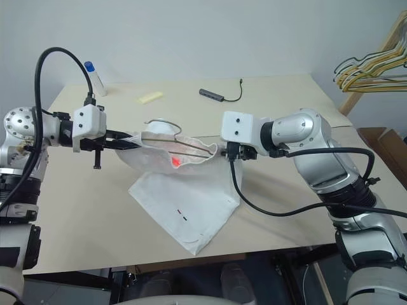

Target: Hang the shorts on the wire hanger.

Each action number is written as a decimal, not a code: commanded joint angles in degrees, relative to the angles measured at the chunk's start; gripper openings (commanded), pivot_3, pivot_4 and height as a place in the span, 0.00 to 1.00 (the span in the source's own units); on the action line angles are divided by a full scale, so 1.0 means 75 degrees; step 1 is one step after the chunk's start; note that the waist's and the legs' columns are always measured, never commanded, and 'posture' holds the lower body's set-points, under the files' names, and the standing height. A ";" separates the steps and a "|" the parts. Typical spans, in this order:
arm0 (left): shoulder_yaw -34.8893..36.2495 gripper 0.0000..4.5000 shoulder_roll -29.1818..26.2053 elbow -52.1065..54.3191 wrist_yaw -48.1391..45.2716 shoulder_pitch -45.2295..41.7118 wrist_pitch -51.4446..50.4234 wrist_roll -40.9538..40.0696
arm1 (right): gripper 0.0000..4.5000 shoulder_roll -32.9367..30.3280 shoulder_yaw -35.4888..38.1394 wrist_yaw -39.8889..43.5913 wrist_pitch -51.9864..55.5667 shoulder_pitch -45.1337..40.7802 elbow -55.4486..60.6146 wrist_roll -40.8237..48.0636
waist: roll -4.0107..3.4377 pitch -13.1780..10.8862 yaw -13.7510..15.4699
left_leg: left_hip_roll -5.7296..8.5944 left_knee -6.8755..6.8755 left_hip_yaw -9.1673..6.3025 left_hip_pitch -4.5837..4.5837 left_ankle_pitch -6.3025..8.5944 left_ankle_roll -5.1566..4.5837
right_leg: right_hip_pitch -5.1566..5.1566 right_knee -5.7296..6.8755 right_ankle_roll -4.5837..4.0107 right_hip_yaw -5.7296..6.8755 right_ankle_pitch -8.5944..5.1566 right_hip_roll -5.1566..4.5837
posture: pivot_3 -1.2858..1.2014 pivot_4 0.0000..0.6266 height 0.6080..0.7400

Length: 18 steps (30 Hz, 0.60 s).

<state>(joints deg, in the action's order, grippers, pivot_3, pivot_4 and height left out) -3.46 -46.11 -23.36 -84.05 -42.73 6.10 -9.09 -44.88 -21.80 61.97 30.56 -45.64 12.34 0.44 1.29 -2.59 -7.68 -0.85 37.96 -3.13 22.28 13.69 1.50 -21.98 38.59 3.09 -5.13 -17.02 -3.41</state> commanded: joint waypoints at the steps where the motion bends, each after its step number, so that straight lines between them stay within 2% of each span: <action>1: 0.0239 0.00 -0.0129 0.0116 0.0160 -0.0140 0.0093 -0.0143 | 0.62 -0.0105 0.0224 0.0433 -0.0475 0.0133 0.0181 0.0251 | 0.0000 0.0000 -0.0001 | 0.0000 0.0000 0.0000 0.0000 0.0000 0.0000 | 0.0000 0.0000 0.0000 0.0000 0.0000 0.0000 | 0.48 0.00 1.00; 12: 0.0141 0.00 -0.0188 0.0085 0.0220 -0.0069 0.0216 -0.0018 | 0.62 -0.0375 0.0746 0.1340 -0.0653 0.0262 0.0031 0.0959 | 0.0001 0.0000 -0.0006 | -0.0001 0.0001 -0.0002 -0.0001 0.0000 0.0000 | -0.0001 0.0006 0.0000 0.0001 0.0000 0.0000 | 0.48 0.00 1.00; 18: 0.0214 0.00 -0.0130 0.0168 0.0124 -0.0071 0.0149 -0.0239 | 0.62 -0.0065 0.0654 0.0982 -0.0494 0.0138 -0.0415 0.0815 | 0.0001 0.0001 -0.0013 | 0.0000 0.0002 -0.0001 -0.0002 0.0000 0.0000 | -0.0001 0.0008 0.0000 0.0000 0.0000 0.0001 | 0.48 0.00 1.00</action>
<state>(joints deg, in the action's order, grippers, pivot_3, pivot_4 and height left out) -3.34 -46.56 -23.35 -83.38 -42.06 7.22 -9.21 -45.80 -18.19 70.42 26.66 -43.42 9.26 6.88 1.29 -2.58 -7.78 -0.86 37.98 -3.14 22.26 13.69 1.50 -21.99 38.67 3.09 -5.13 -17.02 -3.40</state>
